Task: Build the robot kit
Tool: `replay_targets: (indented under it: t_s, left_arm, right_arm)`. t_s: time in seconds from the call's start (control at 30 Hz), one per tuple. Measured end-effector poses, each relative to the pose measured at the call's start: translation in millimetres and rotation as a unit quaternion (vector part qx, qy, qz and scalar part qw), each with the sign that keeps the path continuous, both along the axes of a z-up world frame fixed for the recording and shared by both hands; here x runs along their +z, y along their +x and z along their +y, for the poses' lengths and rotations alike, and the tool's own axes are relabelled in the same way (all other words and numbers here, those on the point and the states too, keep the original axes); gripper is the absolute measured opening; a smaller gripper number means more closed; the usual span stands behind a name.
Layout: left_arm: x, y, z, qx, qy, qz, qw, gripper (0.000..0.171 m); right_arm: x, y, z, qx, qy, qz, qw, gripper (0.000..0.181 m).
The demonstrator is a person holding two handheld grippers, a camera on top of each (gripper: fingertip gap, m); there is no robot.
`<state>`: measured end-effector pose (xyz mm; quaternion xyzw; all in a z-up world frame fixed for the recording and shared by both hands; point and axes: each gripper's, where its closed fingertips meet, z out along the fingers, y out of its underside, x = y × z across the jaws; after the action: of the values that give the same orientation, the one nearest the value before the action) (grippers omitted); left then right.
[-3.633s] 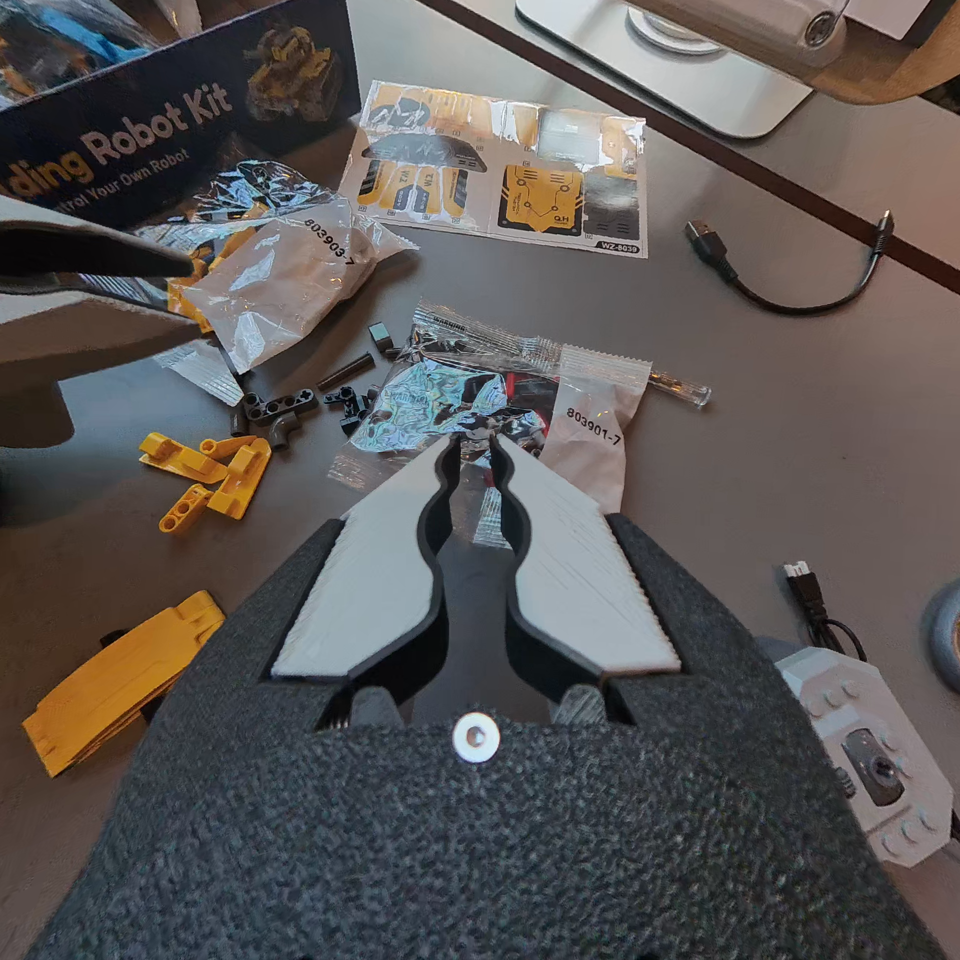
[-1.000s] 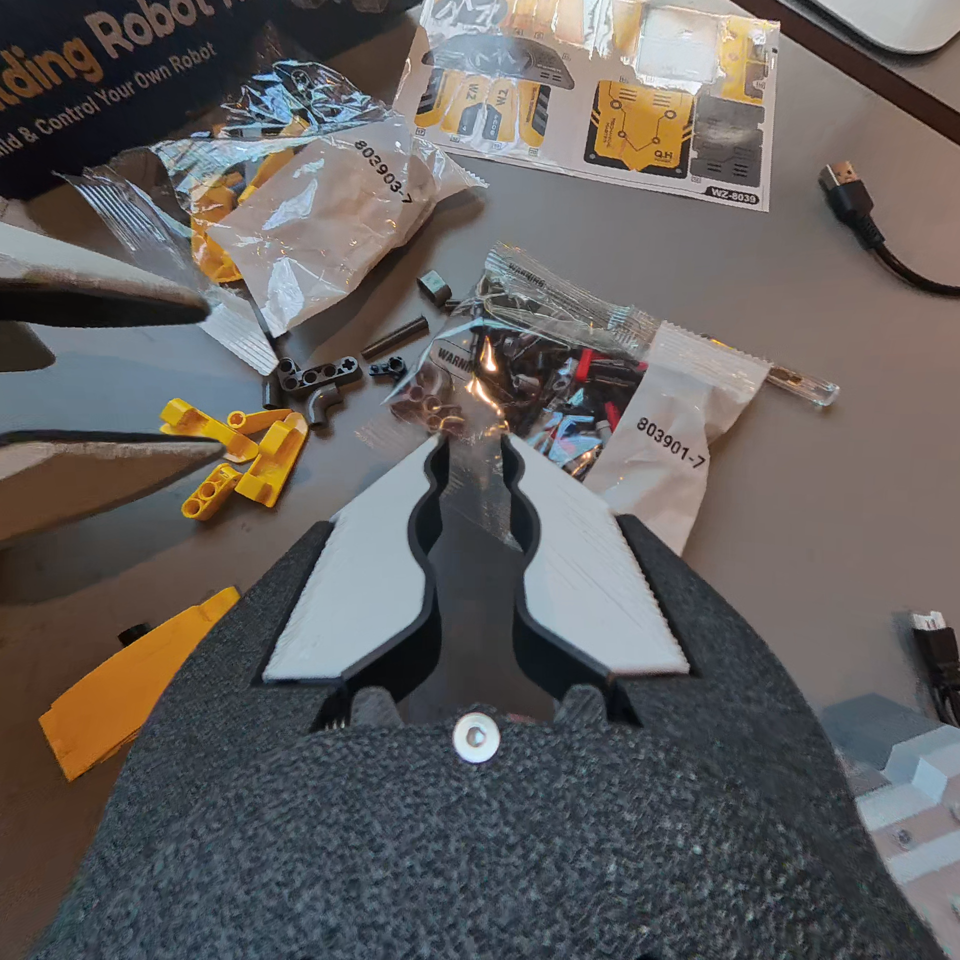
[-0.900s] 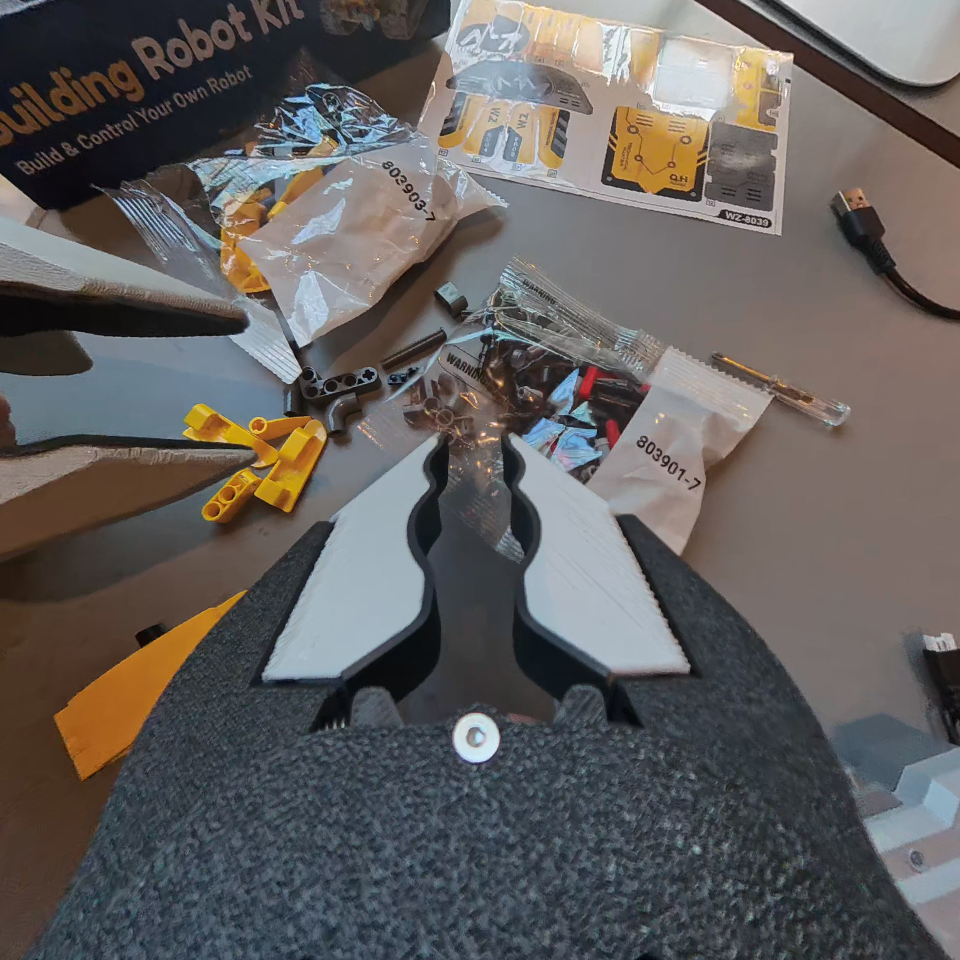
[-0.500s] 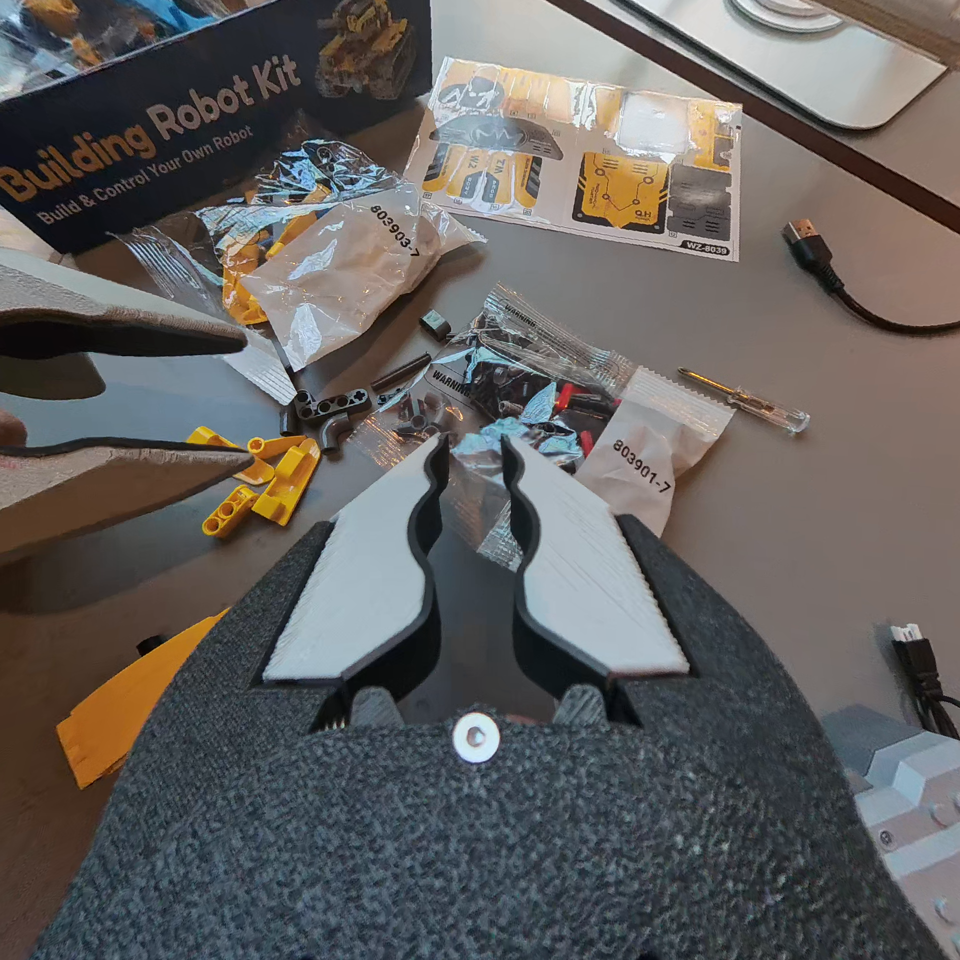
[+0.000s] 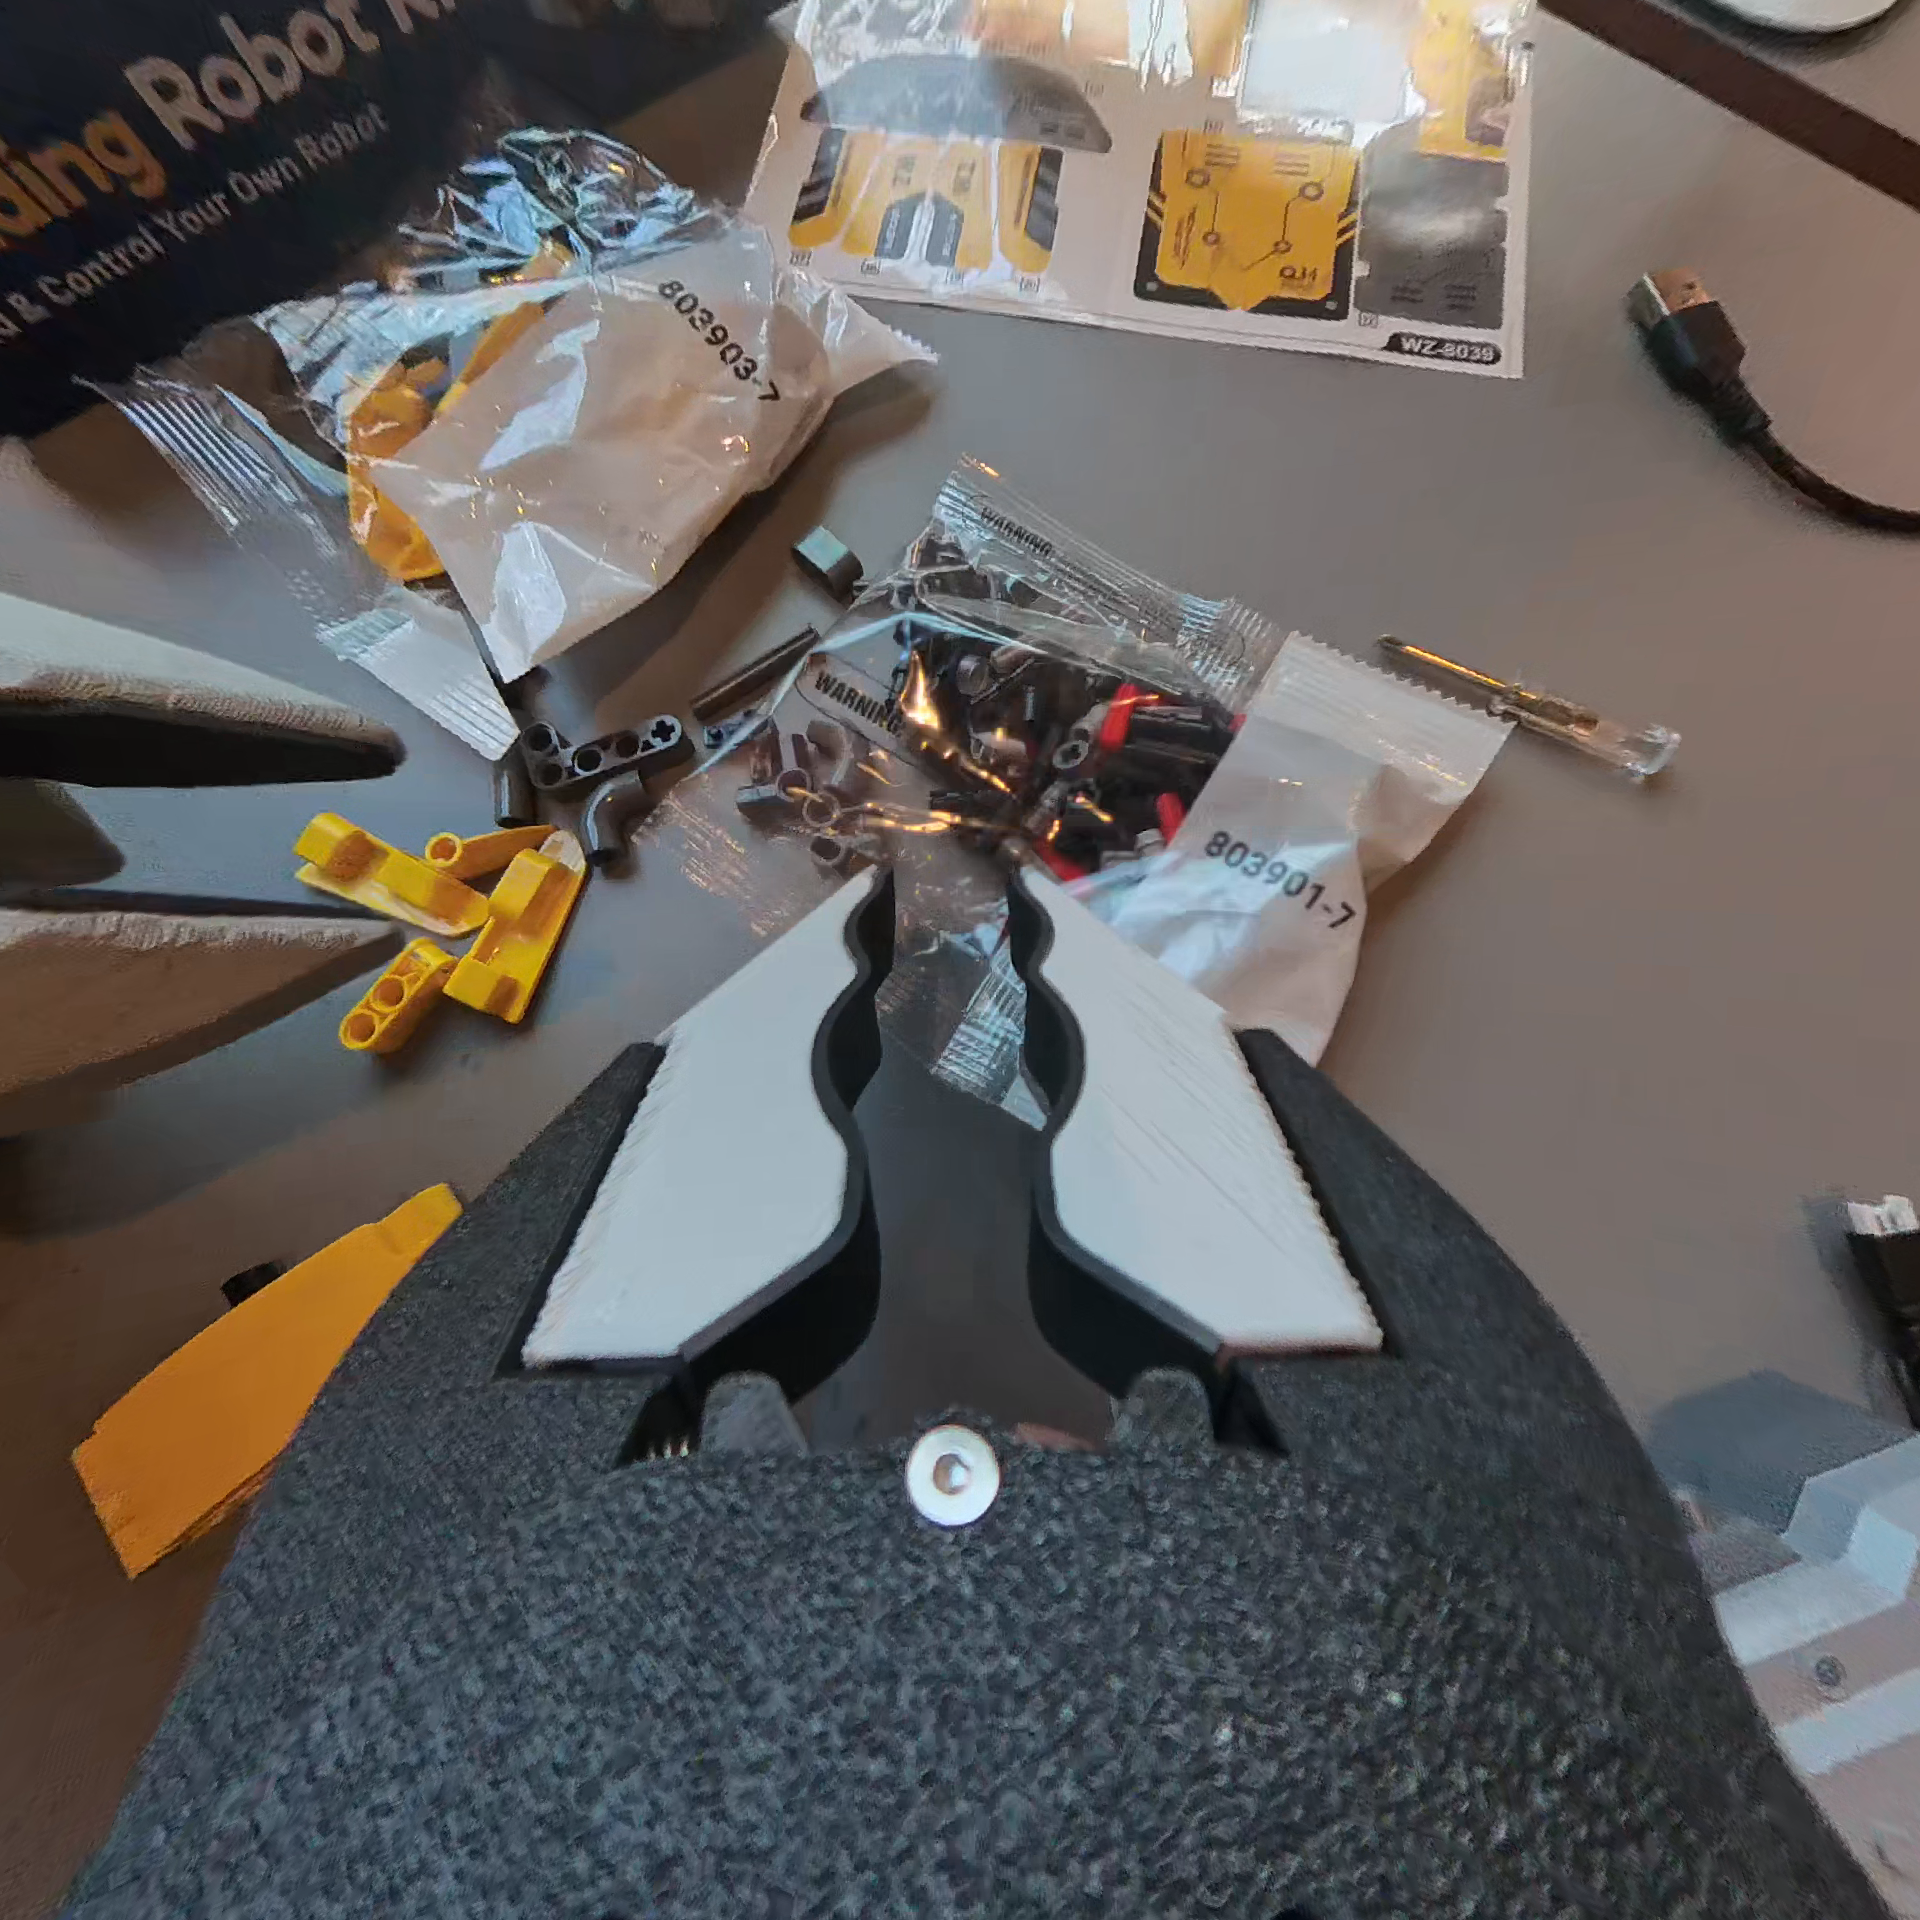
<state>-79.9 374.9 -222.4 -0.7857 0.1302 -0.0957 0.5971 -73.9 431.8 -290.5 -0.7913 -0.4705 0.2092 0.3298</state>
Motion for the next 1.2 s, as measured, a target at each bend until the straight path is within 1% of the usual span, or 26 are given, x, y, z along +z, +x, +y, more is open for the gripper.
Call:
replay_targets:
  t_s: [0.2, 0.33, 0.43, 0.53, 0.67, 0.77, 0.83, 0.9, 0.97, 1.07, 1.13, 1.2]
  left_arm:
    - [1.1, 3.9, -2.3, -0.011, 0.003, 0.004, 1.0, 0.016]
    - [2.3, 2.7, -2.5, -0.011, 0.003, 0.002, 1.0, 0.017]
    - [2.8, 2.0, -2.2, -0.01, 0.005, 0.003, 1.0, 0.017]
    - [1.1, -1.6, -0.8, -0.002, 0.004, 0.013, 1.0, 0.017]
    - [-1.6, -7.9, 1.4, 0.01, -0.007, 0.008, 1.0, 0.017]
    - [-3.0, -15.3, 4.0, 0.029, -0.016, -0.003, 0.999, 0.005]
    - [-6.6, -17.6, 5.4, 0.033, -0.029, -0.014, 0.999, 0.003]
    - [-11.0, -18.6, 6.3, 0.031, -0.043, -0.024, 0.998, 0.009]
    - [-12.5, -18.8, 6.6, 0.027, -0.049, -0.034, 0.998, 0.015]
    - [-13.0, -20.5, 7.6, 0.029, -0.051, -0.036, 0.998, 0.016]
    - [-13.4, -20.7, 7.9, 0.029, -0.053, -0.038, 0.997, 0.016]
    - [-13.9, -20.4, 8.0, 0.028, -0.055, -0.038, 0.997, 0.017]
  right_arm:
    - [4.8, -6.3, 0.6, 0.004, 0.016, 0.013, 1.0, 0.021]
    - [17.4, -12.9, 1.5, 0.006, 0.037, 0.045, 0.998, 0.019]
    - [25.7, -14.7, 2.6, 0.006, 0.056, 0.059, 0.997, 0.013]
    - [23.3, -13.4, 3.7, 0.003, 0.061, 0.05, 0.997, 0.0]
    - [22.3, -8.9, 8.3, -0.008, 0.066, 0.04, 0.997, 0.0]
    - [34.0, -4.4, 14.4, -0.024, 0.083, 0.061, 0.994, 0.0]
    - [43.9, -0.3, 18.2, -0.033, 0.098, 0.074, 0.992, 0.0]
    - [50.2, 5.3, 21.5, -0.042, 0.108, 0.079, 0.99, 0.009]
    - [47.6, 9.0, 21.5, -0.042, 0.096, 0.072, 0.992, 0.014]
    - [32.0, 16.8, 23.0, -0.046, 0.084, 0.02, 0.995, 0.025]
    - [25.5, 21.9, 24.4, -0.044, 0.1, -0.02, 0.994, 0.032]
    - [21.9, 25.4, 25.9, -0.046, 0.115, -0.048, 0.991, 0.033]
